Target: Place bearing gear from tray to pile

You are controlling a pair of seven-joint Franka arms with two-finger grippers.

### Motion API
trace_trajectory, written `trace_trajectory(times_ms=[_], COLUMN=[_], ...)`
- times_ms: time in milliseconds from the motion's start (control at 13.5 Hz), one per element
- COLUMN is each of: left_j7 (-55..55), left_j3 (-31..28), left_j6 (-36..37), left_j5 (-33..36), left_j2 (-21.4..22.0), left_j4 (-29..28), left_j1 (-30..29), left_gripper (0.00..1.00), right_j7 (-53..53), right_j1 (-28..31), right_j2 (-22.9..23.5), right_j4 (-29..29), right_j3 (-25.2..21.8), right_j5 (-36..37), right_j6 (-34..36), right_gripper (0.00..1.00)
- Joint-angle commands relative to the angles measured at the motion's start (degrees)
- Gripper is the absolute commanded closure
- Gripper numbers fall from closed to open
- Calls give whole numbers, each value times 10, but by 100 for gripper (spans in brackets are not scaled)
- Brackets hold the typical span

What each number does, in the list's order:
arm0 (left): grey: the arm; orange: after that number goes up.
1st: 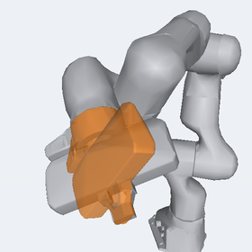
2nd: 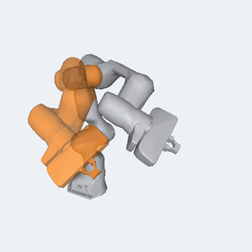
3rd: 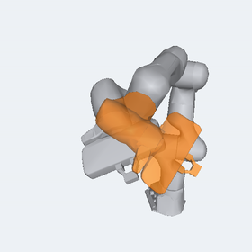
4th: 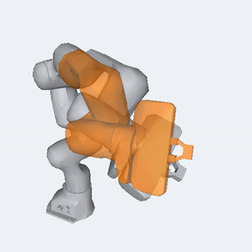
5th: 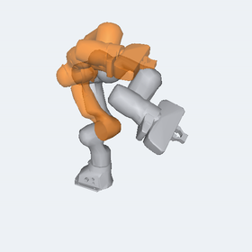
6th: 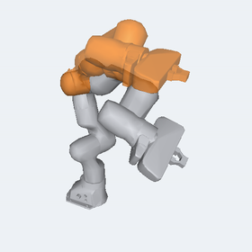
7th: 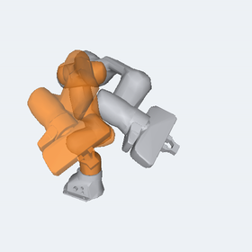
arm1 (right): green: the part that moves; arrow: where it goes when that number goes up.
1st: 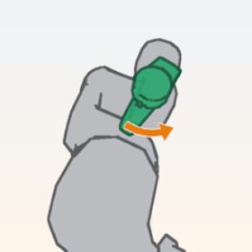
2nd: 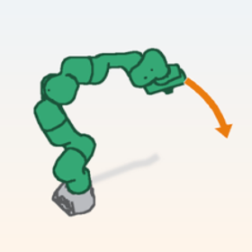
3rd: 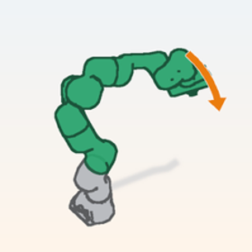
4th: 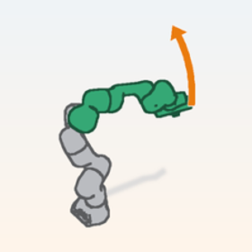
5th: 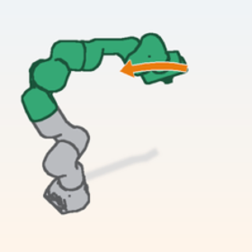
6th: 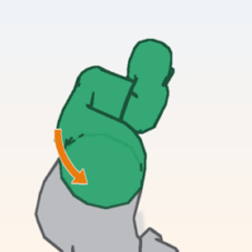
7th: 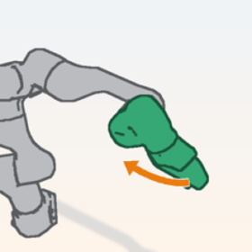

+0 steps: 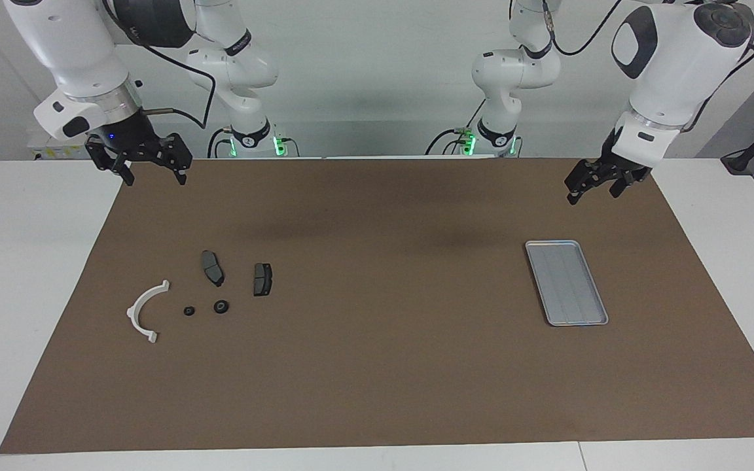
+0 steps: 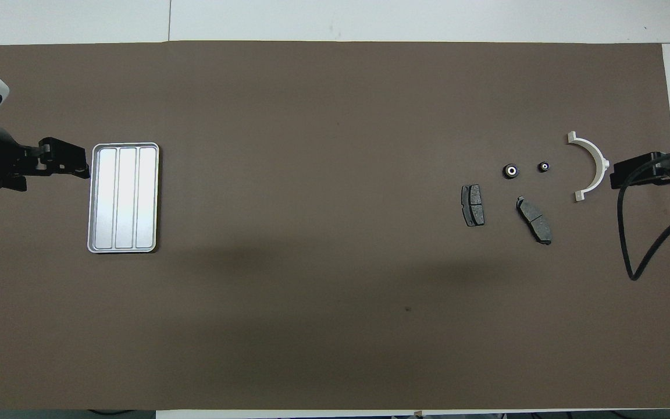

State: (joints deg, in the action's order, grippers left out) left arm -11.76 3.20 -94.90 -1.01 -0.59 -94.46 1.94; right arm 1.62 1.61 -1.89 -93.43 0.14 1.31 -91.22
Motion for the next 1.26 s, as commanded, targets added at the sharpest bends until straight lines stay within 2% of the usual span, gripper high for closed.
trace_trajectory(times_ms=[0, 1183], left_j7=[6, 5], left_j3=[-5, -5], left_j6=[-5, -5], left_j5=[5, 5], left_j2=[2, 1], left_j4=[2, 2], left_j1=[4, 4], left_gripper=[0, 0], right_j7=[-7, -7], right_j1=[10, 12], right_j2=[-7, -11], right_j4=[-9, -8], right_j3=[6, -8], right_j5=[-3, 4], right_j6=[-11, 17], right_gripper=[0, 0])
